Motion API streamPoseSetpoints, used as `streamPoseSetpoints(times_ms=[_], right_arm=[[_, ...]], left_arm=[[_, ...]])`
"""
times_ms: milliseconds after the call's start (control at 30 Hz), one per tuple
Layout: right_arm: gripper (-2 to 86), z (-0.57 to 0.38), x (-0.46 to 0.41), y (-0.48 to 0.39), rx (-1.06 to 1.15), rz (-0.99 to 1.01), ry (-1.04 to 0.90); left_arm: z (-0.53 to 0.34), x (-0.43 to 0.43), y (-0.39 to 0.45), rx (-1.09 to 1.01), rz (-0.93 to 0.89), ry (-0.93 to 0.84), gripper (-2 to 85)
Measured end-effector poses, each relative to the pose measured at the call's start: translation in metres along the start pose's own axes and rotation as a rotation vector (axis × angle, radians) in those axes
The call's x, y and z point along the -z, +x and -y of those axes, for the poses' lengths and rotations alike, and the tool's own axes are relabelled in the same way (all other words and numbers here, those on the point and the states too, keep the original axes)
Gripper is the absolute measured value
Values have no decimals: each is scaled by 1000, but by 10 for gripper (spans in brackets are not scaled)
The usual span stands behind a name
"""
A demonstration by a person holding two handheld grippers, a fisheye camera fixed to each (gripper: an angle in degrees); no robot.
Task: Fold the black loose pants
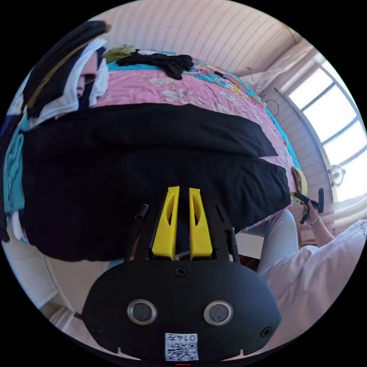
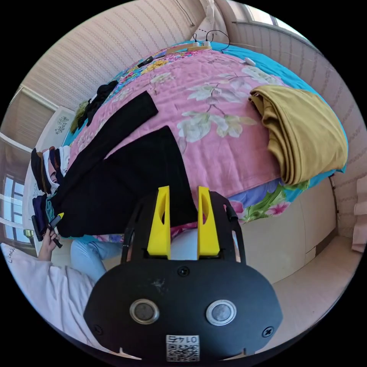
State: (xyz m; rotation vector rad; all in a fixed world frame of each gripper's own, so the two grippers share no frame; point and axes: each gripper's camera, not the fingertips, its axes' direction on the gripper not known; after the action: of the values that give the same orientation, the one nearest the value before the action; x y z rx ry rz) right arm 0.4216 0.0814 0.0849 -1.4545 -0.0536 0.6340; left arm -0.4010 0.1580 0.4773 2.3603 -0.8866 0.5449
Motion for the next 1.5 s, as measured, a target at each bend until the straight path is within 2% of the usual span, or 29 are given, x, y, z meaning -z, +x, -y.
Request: streamPoseSetpoints(times_ms=[100,233,433,533,633,700,767,900,1000,1133,1300,1400,1500], right_arm=[[101,-14,-30,-13,18,18,-76],[22,-17,-61,-33,38,-15,-103],[9,-17,-77,-45,53,30,-92],[18,-17,-93,-55,37,21,-100],[39,-14,-119,-71,-1,-36,-176],[45,-9,-120,-93,24,-109,-124],[54,2,-121,-132,138,-195,-42],[82,34,-159,-284,604,-197,78],[84,37,-210,-423,974,-100,87],[85,-7,-282,-621,1426,102,52],[90,-79,-364,-788,1668,157,5],[97,-116,-415,-852,1741,63,-39],[79,-143,-462,-885,1797,-129,-17]], left_arm=[[-55,12,-43,157,68,25,63],[-116,33,-106,377,124,135,89],[-211,60,-214,794,47,330,109],[-241,68,-248,862,32,390,112],[-258,70,-270,846,40,426,115],[-267,67,-283,851,33,436,120],[-276,59,-296,855,17,457,124],[-289,27,-324,886,-65,465,127],[-294,10,-338,894,-115,487,113],[-308,2,-349,879,-145,517,100],[-324,6,-346,837,-152,593,92],[-326,7,-343,809,-152,623,65],[-325,9,-339,762,-150,663,6]])
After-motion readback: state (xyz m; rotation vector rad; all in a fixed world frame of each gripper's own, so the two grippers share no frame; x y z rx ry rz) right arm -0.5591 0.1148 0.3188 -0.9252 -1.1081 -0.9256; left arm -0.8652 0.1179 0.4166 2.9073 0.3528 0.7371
